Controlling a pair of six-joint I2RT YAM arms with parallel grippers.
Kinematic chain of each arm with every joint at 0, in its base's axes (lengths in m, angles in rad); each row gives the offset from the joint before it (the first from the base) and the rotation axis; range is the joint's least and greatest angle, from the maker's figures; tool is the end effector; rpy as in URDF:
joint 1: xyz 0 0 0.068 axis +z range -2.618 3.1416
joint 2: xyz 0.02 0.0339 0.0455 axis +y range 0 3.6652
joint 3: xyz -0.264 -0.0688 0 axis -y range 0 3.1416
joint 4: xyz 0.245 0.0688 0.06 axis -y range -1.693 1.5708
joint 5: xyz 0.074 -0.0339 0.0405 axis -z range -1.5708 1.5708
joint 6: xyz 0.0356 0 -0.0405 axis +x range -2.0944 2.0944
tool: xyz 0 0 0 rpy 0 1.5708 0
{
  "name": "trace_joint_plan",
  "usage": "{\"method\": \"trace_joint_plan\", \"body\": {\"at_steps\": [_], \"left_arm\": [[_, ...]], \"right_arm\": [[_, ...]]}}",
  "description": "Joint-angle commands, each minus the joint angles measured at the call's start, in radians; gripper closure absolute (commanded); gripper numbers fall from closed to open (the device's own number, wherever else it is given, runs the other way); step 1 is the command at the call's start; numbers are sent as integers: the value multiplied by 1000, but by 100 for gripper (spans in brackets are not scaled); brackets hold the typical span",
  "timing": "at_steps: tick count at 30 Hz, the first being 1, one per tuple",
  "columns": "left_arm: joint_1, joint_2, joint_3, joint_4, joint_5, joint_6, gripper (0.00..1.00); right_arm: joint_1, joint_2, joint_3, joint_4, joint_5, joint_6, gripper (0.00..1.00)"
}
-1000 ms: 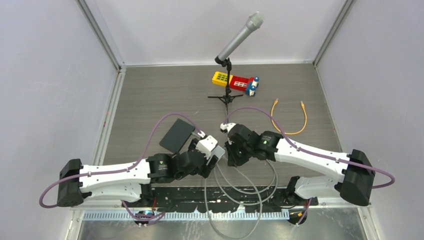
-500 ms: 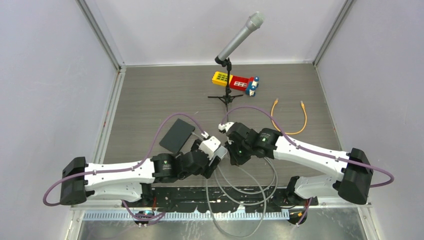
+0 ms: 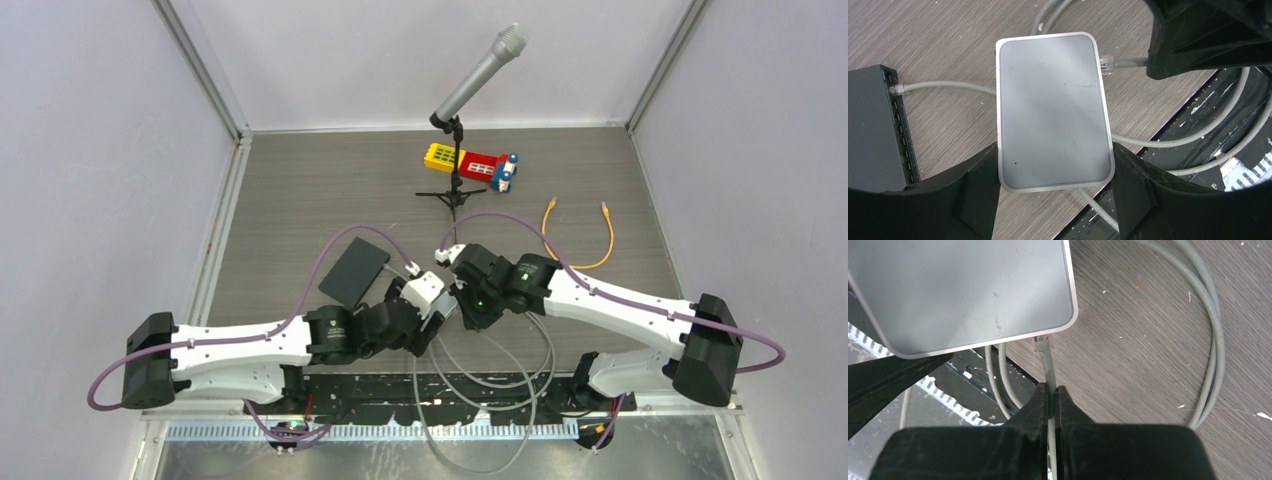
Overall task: Insert the plug into the switch port
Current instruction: Insert the connector into the switch port.
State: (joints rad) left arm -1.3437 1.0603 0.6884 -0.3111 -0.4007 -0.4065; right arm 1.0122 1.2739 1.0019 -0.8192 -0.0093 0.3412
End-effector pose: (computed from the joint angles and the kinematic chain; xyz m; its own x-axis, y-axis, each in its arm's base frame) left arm 0.0639 -0.2150 0.2433 -0.4583 0.3663 -0.8098 0.7053 0.7043 -0.0806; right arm 0.1298 0.2083 0.2607 -0.7276 -0.5328 -0.4321 -0.6439 0.7477 0.1622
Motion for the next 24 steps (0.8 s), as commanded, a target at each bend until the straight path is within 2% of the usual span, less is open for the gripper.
{"method": "trace_joint_plan", "body": {"at_steps": [1,6,12,18,24], "left_arm": [[-132,-9,56,264,503,0,100],[-133,-3,37,306,499,-18,100],[-133,15,33,335,509,-28,100],[-134,30,34,334,512,-28,100],[-132,-49,-5,277,427,-30,100]], "right_arm": [[-25,-44,-11,725,151,5,100],[-24,-82,-115,889,172,31,100],[-11,-120,-163,985,208,25,100],[0,-138,-134,930,181,10,100],[3,-237,-192,802,268,-4,100]]}}
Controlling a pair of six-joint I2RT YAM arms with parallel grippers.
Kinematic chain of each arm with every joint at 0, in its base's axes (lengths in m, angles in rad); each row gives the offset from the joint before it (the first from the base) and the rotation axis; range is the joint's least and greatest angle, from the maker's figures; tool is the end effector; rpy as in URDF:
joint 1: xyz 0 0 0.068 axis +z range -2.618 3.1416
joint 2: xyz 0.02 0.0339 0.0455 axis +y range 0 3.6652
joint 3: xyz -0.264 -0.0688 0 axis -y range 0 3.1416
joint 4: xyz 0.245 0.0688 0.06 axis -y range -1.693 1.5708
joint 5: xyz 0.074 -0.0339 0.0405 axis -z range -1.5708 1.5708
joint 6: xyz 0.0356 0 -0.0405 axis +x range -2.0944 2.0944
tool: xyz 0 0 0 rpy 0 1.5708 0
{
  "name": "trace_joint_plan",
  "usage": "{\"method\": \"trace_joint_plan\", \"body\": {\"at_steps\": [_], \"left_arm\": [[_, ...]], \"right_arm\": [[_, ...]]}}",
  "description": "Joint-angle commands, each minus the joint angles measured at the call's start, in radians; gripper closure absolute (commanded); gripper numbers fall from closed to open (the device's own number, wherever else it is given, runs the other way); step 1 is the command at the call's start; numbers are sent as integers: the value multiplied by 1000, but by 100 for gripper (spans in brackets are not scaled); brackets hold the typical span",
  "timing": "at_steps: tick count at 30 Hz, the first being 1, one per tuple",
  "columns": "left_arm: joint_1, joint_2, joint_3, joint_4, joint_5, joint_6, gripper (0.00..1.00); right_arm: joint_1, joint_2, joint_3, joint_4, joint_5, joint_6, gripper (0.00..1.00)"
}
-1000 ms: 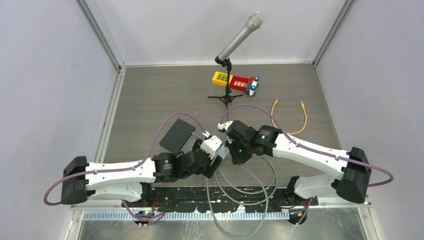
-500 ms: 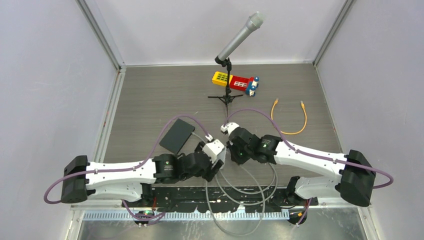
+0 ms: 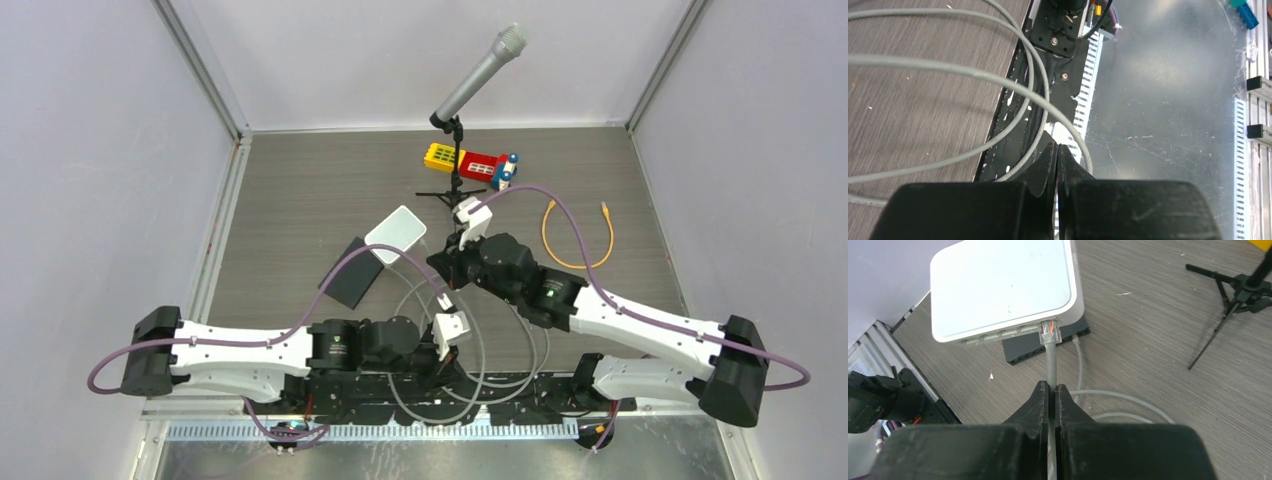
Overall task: Insert the plug into the switch port
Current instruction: Insert the connector into the switch port.
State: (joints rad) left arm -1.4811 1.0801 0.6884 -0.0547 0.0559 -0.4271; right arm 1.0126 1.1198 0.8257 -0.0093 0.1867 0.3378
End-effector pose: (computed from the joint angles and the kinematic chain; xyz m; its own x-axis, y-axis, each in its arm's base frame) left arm 0.0199 -0.2430 0.2610 -0.4490 0.3751 -0.8110 0.8932 0.2138 -0.3956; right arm 0.1437 0.2177 0.3049 -0.3944 -0.0168 -0.9188 -0.6454 0.7168 0.2640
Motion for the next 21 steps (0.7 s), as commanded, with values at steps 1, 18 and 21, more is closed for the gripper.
{"method": "trace_joint_plan", "body": {"at_steps": [1,18,21], "left_arm": [[5,-90,-15,12,-45,-11,100],[7,-484,-19,-222,-355,-7,79],[20,-515,29,-270,-450,5,63]], "right_arm": [[2,-103,-24,-37,80,-1,100],[3,-312,-106,-328,104,-25,100],[3,-325,-120,-341,42,-74,100]]}}
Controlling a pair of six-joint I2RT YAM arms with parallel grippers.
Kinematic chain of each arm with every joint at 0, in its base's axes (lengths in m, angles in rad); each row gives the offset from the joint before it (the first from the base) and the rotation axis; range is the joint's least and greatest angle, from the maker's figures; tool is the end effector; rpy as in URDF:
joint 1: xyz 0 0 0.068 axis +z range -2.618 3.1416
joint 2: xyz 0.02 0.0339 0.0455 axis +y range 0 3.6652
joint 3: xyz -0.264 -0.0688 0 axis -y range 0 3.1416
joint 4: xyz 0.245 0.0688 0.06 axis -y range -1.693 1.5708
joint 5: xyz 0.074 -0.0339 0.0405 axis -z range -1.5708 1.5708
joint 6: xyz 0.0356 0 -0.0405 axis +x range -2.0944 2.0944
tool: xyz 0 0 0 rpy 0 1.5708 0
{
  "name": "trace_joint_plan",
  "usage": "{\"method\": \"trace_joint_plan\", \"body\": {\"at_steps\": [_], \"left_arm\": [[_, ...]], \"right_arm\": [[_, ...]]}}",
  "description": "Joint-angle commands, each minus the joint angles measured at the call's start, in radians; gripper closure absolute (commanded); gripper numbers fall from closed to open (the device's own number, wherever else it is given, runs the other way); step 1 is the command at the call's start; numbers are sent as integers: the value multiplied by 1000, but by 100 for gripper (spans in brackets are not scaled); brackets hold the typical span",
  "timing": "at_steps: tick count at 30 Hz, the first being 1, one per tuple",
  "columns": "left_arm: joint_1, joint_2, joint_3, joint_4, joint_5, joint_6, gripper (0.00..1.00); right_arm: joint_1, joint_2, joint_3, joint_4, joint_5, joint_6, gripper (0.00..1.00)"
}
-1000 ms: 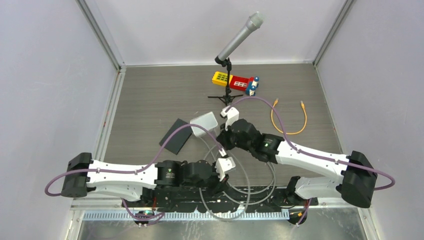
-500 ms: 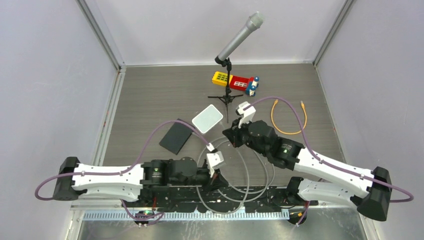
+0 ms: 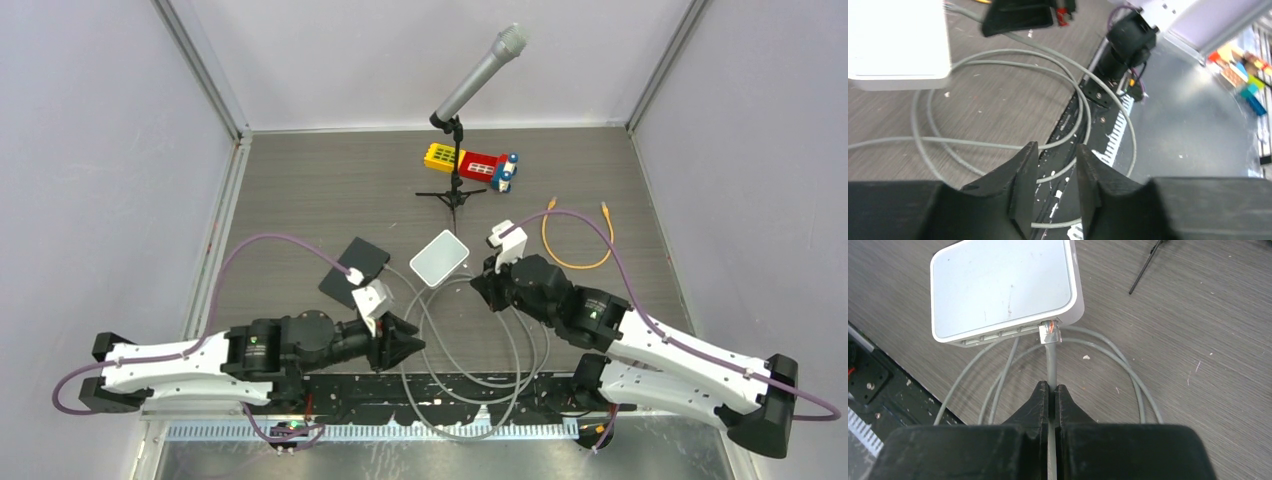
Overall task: Insert the plug into the switch port
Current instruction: Insert the connector into the switch port.
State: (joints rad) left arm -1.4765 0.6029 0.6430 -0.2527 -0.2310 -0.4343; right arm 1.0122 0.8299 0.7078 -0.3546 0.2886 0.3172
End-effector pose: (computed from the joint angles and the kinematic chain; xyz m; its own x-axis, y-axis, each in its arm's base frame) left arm 0.0223 -0.1497 0.3100 -0.4169 0.0583 -0.9071 0.8517 0.3737 -0.3675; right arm 0.1084 0.1544 0.2884 -0.4428 -0.1443 -0.8849 -0.5692 0.8078 0.1531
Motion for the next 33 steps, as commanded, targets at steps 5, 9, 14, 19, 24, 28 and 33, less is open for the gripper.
{"method": "trace_joint_plan", "body": {"at_steps": [5,9,14,19,24,28,33], "left_arm": [[82,-24,176,-167,-256,15,30],[175,33,220,-215,-263,-4,1],[383,154,203,-153,-1,-62,0],[455,228,168,-19,125,-105,0],[462,236,164,40,152,-103,2],[461,266,142,96,223,-139,11],[460,335,120,167,332,-172,29]], "right_arm": [[7,-66,-52,42,-130,-154,100],[9,-106,-101,116,-183,-261,100],[9,-130,-98,152,-272,-311,100],[9,-121,-75,150,-353,-311,100],[9,-110,-63,145,-382,-291,100],[9,-101,-62,170,-373,-288,100],[9,-42,-34,193,-352,-283,100]]}}
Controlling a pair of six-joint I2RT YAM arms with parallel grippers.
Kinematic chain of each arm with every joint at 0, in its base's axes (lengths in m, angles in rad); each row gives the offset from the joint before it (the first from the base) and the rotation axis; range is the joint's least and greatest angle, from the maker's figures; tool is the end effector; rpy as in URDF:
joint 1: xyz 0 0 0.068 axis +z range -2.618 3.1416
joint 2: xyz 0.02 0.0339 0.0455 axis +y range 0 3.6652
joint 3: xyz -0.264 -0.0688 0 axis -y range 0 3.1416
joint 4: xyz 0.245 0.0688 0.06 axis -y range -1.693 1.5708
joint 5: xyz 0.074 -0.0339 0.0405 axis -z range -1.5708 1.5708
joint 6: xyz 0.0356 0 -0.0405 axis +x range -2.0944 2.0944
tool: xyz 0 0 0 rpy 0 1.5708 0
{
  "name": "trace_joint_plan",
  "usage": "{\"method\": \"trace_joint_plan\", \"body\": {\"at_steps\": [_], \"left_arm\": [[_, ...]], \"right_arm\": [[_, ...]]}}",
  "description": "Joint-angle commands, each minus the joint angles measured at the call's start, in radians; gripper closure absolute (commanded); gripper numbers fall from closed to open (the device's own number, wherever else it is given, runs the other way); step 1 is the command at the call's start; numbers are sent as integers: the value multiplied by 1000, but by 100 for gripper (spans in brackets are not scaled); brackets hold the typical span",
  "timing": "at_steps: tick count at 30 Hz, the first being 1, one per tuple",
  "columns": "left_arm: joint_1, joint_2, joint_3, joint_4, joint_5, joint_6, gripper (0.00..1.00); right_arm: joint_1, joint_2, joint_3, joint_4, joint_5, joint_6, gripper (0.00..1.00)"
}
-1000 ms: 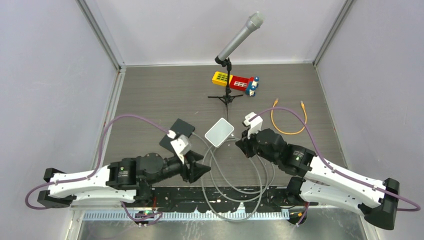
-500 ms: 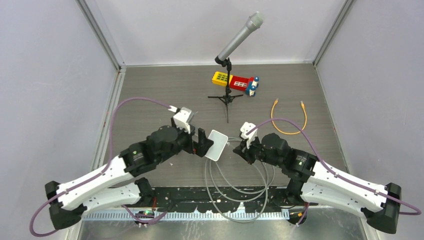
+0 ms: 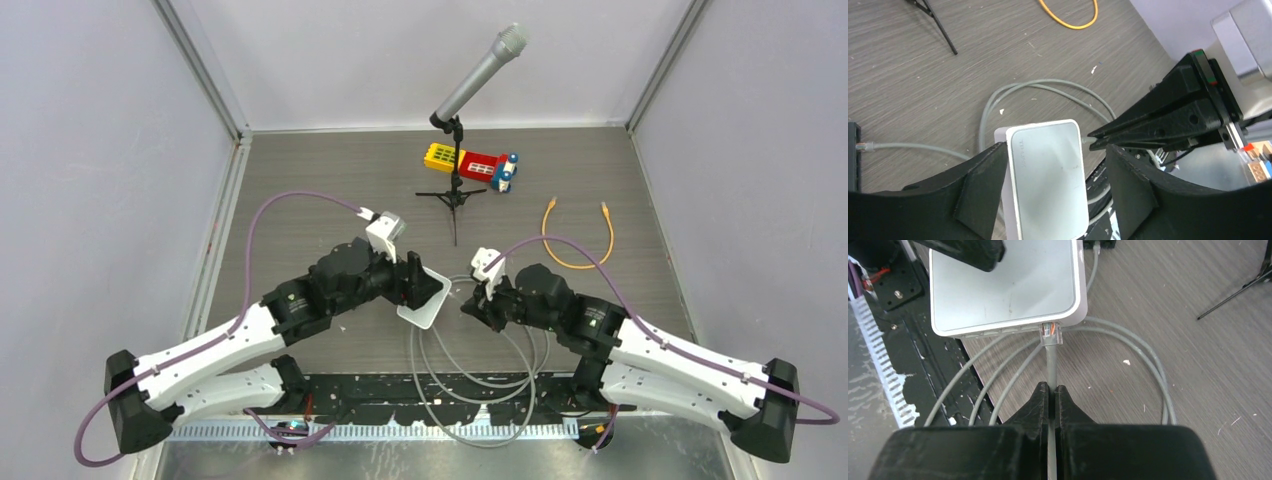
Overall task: Insert the plug into the switch port
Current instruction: Insert the connector into the switch port.
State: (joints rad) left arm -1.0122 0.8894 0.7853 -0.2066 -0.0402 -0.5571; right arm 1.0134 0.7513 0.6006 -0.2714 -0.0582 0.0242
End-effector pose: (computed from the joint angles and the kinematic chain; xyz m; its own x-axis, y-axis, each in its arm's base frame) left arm 0.1114 -0.1756 0.3193 -0.5748 -0.0771 -0.8146 0.6163 0.6141 -0.4930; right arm 0.0925 0.1523 0.2714 -0.2378 -0.3359 -0.9114 -0.8698 0.4913 0.0459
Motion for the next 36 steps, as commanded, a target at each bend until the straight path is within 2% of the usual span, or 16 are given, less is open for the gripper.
{"method": "trace_joint_plan", "body": {"at_steps": [1,8,15,23,25,27,30,32,36], "left_arm": [[-6,58,-24,132,155,-51,32],[-13,49,-40,169,158,-50,34],[-54,109,-46,225,209,-54,36],[-115,178,-43,276,206,-54,36],[-115,157,-48,253,178,-51,36],[-112,119,-50,216,114,-40,31],[-103,51,-13,46,-17,25,24],[-89,2,-15,-12,-92,41,18],[-52,-84,-21,-99,-196,36,17]], "right_arm": [[8,48,80,114,-8,9,99],[7,40,71,148,13,10,100],[8,0,48,182,55,21,100],[8,75,105,151,28,37,100],[8,75,110,141,48,50,99],[8,51,102,130,119,72,99],[8,6,64,130,197,84,100],[7,-7,55,121,264,97,100],[8,15,45,151,295,115,100]]}}
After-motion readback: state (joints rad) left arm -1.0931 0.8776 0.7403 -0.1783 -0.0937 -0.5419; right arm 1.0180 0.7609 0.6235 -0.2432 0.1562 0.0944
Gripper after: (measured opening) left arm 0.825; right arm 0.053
